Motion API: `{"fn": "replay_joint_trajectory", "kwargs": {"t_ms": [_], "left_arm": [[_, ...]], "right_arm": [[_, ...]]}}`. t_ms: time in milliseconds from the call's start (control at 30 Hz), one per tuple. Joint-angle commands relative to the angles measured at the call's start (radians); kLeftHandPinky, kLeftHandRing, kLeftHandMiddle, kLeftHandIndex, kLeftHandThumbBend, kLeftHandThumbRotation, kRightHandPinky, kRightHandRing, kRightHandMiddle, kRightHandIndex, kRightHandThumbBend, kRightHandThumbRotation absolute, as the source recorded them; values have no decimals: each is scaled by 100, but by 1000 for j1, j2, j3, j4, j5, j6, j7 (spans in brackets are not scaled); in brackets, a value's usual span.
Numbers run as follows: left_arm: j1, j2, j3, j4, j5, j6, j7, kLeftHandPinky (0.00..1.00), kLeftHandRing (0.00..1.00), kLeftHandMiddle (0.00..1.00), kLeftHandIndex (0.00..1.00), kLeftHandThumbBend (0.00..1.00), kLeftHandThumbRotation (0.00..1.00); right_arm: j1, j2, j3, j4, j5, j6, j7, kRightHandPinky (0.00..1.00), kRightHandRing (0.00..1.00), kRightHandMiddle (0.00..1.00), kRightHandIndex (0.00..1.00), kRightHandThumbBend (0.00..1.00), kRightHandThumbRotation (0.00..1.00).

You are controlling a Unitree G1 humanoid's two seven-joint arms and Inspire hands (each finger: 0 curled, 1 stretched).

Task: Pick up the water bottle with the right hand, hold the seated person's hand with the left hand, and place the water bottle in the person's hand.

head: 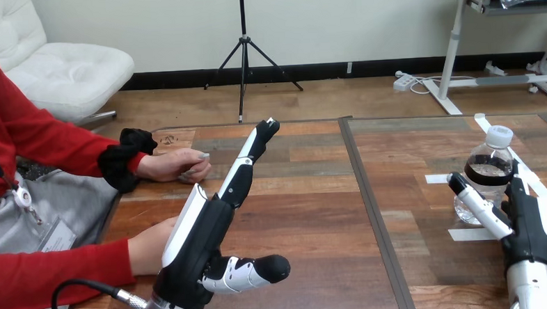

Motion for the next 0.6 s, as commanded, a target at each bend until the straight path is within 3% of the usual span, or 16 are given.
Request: {"fn": "replay_joint_trajectory", "kwargs": {"t_ms": [0,567], "left_arm": [[-20,9,17,-53,-11,11,6,100,100,100,100,100,84],[-6,23,11,-80,-47,27,-15,100,100,100,100,100,83]], "right_arm": [[-105,-29,-11,5,23,2,26,99,100,100,100,100,58],[-138,-37,-8,18,28,34,62,100,100,100,100,100,56]]}}
